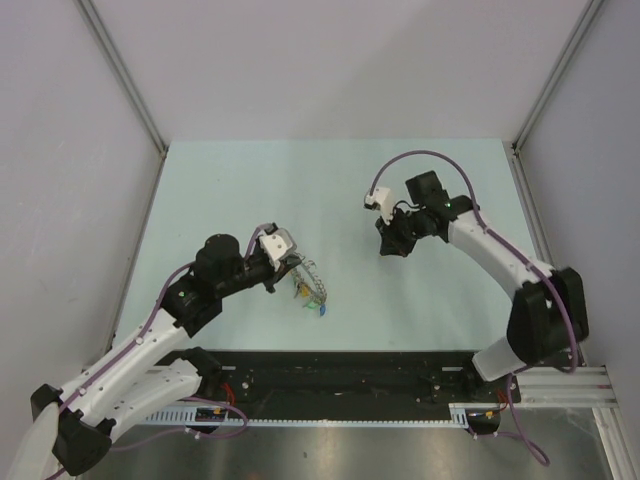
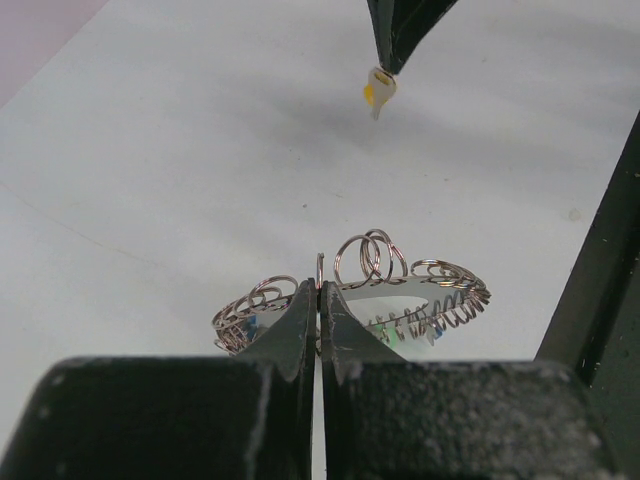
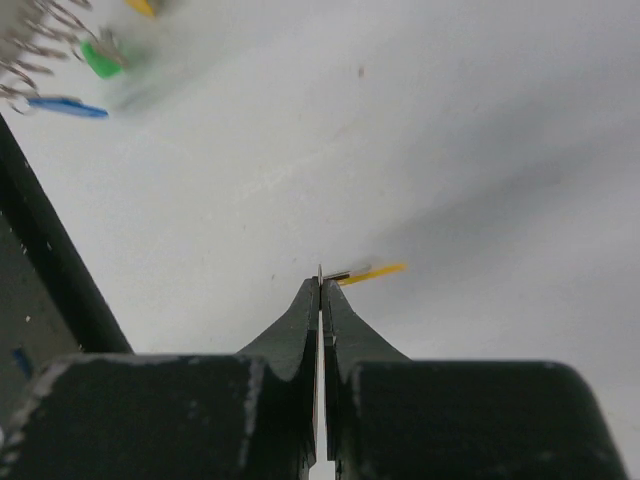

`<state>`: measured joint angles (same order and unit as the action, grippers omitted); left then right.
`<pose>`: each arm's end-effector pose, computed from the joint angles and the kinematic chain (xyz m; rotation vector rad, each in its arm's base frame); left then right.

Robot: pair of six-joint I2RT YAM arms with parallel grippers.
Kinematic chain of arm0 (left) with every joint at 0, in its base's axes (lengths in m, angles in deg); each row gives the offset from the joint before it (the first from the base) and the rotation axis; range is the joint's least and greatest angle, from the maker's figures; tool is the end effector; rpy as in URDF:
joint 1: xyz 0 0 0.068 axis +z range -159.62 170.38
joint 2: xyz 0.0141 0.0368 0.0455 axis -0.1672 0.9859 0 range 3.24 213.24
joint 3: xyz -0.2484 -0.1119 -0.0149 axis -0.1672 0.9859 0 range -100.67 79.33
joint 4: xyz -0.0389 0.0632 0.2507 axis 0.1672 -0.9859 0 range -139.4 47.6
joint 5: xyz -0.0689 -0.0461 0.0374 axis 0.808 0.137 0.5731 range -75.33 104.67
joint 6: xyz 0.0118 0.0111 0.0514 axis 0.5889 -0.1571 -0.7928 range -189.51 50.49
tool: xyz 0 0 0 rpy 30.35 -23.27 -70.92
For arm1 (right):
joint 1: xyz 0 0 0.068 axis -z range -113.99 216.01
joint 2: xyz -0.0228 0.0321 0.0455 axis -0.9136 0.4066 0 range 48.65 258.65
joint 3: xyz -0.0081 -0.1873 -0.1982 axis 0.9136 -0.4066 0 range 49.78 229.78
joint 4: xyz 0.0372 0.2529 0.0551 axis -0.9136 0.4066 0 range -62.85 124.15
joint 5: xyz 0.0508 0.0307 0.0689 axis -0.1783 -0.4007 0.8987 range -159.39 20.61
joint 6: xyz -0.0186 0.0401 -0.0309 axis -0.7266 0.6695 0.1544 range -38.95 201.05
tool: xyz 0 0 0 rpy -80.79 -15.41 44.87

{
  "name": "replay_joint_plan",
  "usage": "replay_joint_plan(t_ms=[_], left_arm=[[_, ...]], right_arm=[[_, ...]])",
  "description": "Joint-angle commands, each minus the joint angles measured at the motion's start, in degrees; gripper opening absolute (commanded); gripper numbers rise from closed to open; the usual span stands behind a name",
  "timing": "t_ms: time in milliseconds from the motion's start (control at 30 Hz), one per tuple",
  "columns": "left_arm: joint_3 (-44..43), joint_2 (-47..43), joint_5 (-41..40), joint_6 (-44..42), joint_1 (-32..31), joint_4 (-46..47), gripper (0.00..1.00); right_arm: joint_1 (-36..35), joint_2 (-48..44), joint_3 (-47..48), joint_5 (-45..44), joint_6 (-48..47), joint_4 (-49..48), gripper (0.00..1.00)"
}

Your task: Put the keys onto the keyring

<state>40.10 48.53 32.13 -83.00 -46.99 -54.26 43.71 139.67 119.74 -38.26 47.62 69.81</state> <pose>0.1421 -0.1219 0.3018 1.0060 1.6224 -0.5704 0.2902 0.1389 0.2517 -1.3453 2.1880 0.6528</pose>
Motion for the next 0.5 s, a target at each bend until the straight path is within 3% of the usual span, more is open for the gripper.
replay_joint_plan(t_ms=[0,133,467], left_arm=[[-3.40,-2.06,3.11,-1.80,-0.25,2.89,0.00],[-3.93,-2.23,6.79,-3.02,-0.25,3.24,0.00],[-11.83,3.30,19.27,-9.96,-0.25,-0.70,0.00]], right_arm=[[-2.74,-11.37,-4.99,-2.75,6.70,-12.93,0.00],[-5.81,-21.38,-13.24,-2.92,10.31,-25.22,0.00],[-10.48,-35.28,-25.30,0.24,20.76,-47.39,0.00]])
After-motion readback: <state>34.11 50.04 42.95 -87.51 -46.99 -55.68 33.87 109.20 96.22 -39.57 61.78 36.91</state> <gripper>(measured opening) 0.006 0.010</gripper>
